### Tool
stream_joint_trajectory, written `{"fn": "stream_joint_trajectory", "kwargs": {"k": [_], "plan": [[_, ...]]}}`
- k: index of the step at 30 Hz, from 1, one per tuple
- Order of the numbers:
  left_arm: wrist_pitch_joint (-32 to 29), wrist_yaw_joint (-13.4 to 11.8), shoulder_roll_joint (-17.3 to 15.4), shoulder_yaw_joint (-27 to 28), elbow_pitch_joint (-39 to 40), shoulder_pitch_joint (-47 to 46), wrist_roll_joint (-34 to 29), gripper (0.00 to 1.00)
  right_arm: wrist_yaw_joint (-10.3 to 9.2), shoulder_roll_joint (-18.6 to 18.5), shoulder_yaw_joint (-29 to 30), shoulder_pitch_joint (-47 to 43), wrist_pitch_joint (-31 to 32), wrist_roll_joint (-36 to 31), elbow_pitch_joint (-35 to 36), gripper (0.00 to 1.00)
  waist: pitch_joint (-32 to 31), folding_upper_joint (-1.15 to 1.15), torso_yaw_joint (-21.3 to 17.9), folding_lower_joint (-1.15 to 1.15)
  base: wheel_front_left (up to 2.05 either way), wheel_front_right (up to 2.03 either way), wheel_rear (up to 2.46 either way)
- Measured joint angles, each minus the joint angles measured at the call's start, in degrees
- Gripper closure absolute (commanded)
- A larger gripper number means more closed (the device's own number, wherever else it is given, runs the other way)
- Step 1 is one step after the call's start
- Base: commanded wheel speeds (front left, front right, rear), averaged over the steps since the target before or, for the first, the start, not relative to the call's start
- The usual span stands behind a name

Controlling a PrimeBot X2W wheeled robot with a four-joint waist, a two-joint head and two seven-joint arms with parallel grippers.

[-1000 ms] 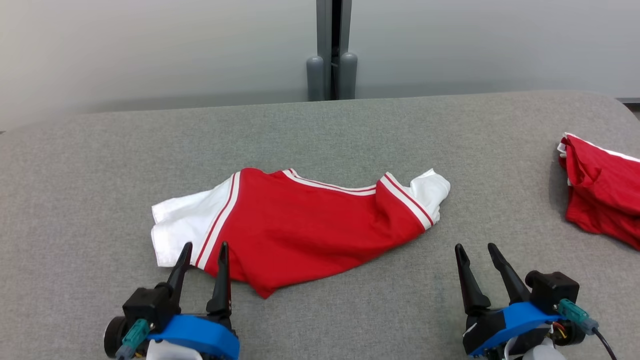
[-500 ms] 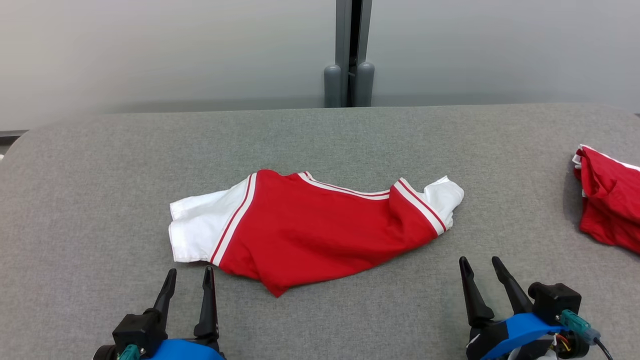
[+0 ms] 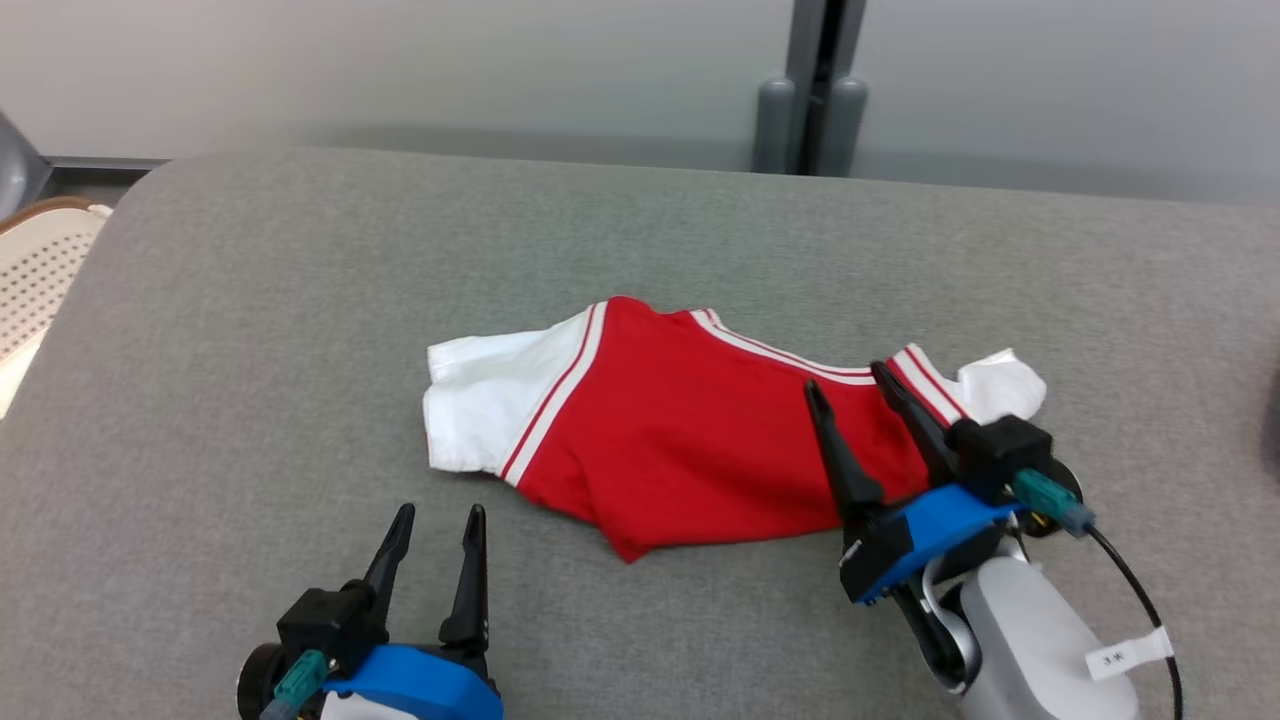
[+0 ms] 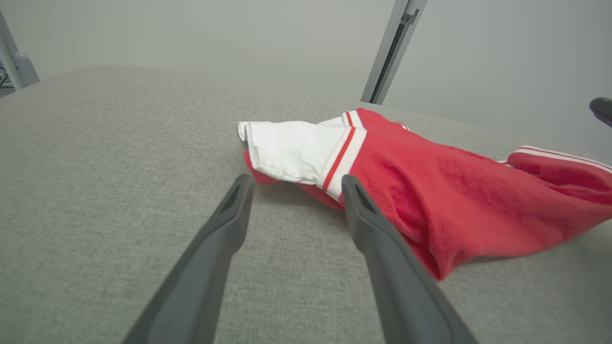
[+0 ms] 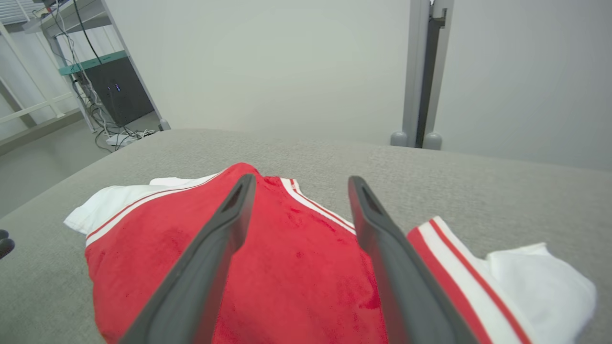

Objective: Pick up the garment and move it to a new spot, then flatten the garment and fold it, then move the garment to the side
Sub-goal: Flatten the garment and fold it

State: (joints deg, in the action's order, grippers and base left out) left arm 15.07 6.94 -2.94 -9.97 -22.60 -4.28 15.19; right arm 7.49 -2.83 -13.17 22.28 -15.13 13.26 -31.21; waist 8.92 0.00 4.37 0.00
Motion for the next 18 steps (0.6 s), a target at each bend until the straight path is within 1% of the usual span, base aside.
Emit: {"fn": "stream_joint_trajectory", "kwargs": {"k": [3, 7, 10, 13, 15, 18], "plan": [[0.00, 0.01, 0.02, -1.01, -0.40, -0.83, 0.90, 0.00, 0.00, 0.00, -3.88, 5.42, 0.52, 0.48, -3.94, 0.00, 0.60, 0.00, 2.90, 0.00, 0.00, 0.00, 0.00], [0.00, 0.01, 0.01, -2.60, -1.00, -1.01, 1.75, 0.00, 0.00, 0.04, -6.97, 12.73, 2.87, 0.25, -9.22, 0.00, 1.49, 0.00, 6.95, 0.00, 0.00, 0.00, 0.00], [0.00, 0.01, 0.00, -3.61, -1.23, -1.00, 2.45, 0.00, 0.00, 0.10, -6.52, 17.45, 5.21, -1.32, -14.35, 0.00, 2.37, 0.00, 9.72, 0.00, 0.00, 0.00, 0.00], [0.00, 0.00, -0.04, -3.88, -1.31, -0.83, 3.11, 0.00, 0.01, 0.09, -4.44, 20.85, 6.00, -4.38, -18.72, 0.00, 3.55, 0.00, 11.84, 0.00, 0.00, 0.00, 0.00], [0.00, 0.00, -0.01, -4.10, -1.30, -0.71, 3.53, 0.00, 0.01, 0.09, -2.76, 22.29, 5.99, -5.58, -21.17, 0.00, 4.54, 0.00, 12.67, 0.00, 0.00, 0.00, 0.00], [0.00, 0.00, -0.01, -4.50, -1.31, -0.73, 3.82, 0.00, 0.00, 0.00, -2.64, 22.80, 6.15, -6.43, -23.95, 0.00, 5.91, 0.00, 13.27, 0.00, 0.00, 0.00, 0.00]]}}
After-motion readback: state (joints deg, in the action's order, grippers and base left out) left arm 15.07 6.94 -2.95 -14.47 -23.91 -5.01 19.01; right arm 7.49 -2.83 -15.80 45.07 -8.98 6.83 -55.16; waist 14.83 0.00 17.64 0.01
